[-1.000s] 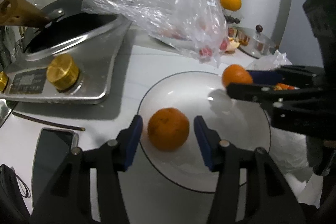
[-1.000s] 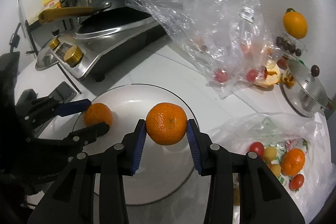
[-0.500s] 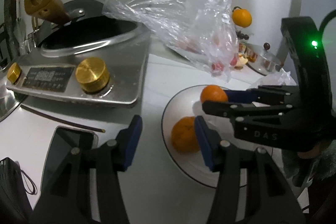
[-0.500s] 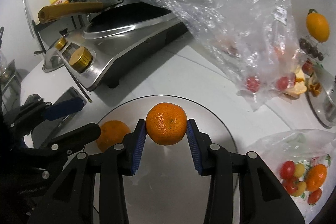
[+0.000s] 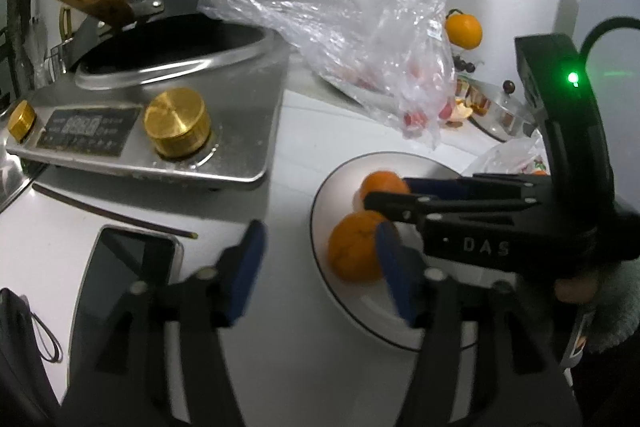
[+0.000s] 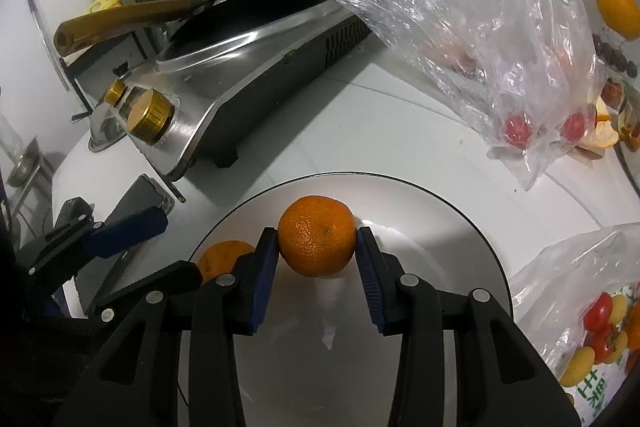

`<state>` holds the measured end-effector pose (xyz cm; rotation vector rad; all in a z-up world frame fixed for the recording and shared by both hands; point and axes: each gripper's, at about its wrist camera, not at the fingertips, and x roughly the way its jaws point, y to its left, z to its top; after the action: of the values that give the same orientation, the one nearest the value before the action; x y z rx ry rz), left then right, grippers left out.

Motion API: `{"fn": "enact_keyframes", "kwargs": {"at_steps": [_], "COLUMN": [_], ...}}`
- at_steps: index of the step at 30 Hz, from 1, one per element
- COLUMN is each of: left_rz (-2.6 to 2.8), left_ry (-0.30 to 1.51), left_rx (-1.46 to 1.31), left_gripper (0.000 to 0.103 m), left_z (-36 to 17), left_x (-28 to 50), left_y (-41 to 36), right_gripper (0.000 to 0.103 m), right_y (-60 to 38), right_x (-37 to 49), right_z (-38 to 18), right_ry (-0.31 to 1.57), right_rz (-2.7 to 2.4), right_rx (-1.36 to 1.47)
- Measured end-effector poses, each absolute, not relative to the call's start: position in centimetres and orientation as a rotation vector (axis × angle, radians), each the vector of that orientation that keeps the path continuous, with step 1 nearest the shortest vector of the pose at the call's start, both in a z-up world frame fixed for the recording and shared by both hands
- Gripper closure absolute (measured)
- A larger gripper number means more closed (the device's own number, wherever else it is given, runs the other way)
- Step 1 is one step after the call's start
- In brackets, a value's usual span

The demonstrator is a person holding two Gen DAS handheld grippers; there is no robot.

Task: Organize fruits
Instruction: 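Lower the left gripper's mandarin onto the plate and open while the right releases its mandarin there, then move both open grippers back over the fruit on the bag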

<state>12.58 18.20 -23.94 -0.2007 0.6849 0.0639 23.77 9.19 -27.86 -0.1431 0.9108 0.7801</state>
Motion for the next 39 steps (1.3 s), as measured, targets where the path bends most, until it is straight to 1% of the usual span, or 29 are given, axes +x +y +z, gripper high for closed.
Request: {"fn": "enact_keyframes", "kwargs": {"at_steps": [1,4,6,22,39], "left_rz": [0.067,0.068,0.067,0.049,0.03], "left_ry": [0.678,0.673,0.672,0.648,0.641], "left_rx": [-0.204,-0.201,-0.199,-0.15,-0.074], "left_gripper": [0.032,0.032,0.032,0.032,0.032], "left_z": [-23.8,-23.5,-23.4,-21.3,-19.9], "left_x": [12.4,12.2,12.1,11.0,10.9], "left_y": [18.2,18.0,17.8,14.9,10.1], "right_gripper": [0.06,0.054,0.053,0.053,0.053], "right_y": [9.1,8.8,8.7,4.4,-1.7], "right_x": [23.8,23.6,23.3,21.2,19.3], "right_z": [-27.8,-27.5,-27.3,-24.9,-23.2], "right_ry": [0.914,0.905,0.894,0.83,0.77], "right_rz": [0.782,0.779,0.775,0.724,0.642], "right_rx": [-0.136,-0.125,-0.129,-0.128,-0.103]}}
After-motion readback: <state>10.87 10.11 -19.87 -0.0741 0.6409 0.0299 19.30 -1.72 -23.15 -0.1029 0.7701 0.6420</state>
